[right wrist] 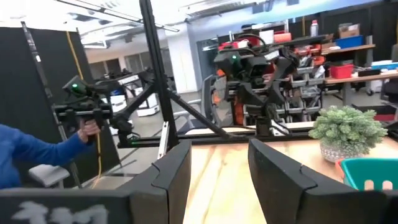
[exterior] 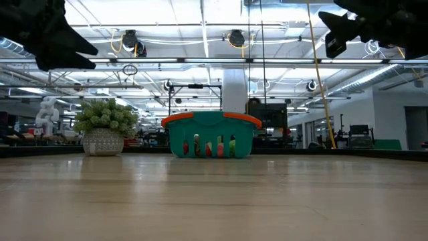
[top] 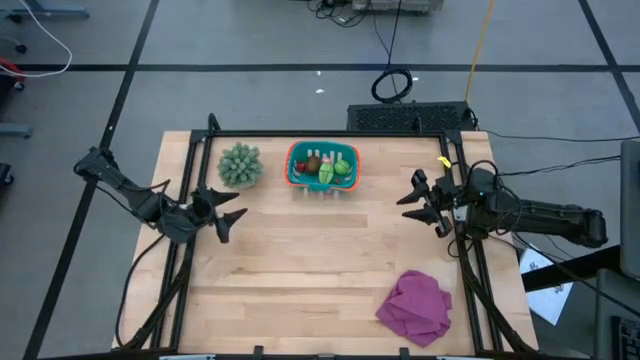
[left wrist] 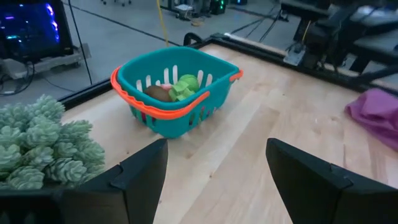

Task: Pick and placing Produce into tupperware
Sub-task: Return to Home Position

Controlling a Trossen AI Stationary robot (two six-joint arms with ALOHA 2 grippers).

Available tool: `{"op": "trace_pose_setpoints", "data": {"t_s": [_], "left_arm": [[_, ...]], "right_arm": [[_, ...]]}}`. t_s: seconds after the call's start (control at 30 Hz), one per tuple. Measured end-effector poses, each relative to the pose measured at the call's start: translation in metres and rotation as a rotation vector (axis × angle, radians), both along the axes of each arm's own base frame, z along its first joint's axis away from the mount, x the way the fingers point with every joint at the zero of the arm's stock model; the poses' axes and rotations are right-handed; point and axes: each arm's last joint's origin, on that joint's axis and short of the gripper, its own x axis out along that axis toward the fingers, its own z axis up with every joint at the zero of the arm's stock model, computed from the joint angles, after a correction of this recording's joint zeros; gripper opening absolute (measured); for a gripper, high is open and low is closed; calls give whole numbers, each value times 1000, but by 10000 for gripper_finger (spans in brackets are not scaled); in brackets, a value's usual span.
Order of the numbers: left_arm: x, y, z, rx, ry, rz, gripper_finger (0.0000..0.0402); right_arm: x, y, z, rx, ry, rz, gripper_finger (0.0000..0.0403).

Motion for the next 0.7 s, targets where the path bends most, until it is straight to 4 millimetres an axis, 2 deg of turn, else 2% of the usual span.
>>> {"op": "trace_pose_setpoints", "data": {"t_s": [0.27,0.5,0.6,0.7], "left_arm": [[-6,4,-16,-32,-35,-16,273],[-1,1,-40,-15,-81,-37,273],[1,3,-44,-10,-119,-1,274],[3,6,-50,0,-153,34,274]], "right_arm": [[-7,-5,1,-5,-33,30,151],[-14,-2,-29,42,-123,47,151],[-18,-1,-20,35,-227,57,150],[-17,-1,-22,54,-200,60,150]]}}
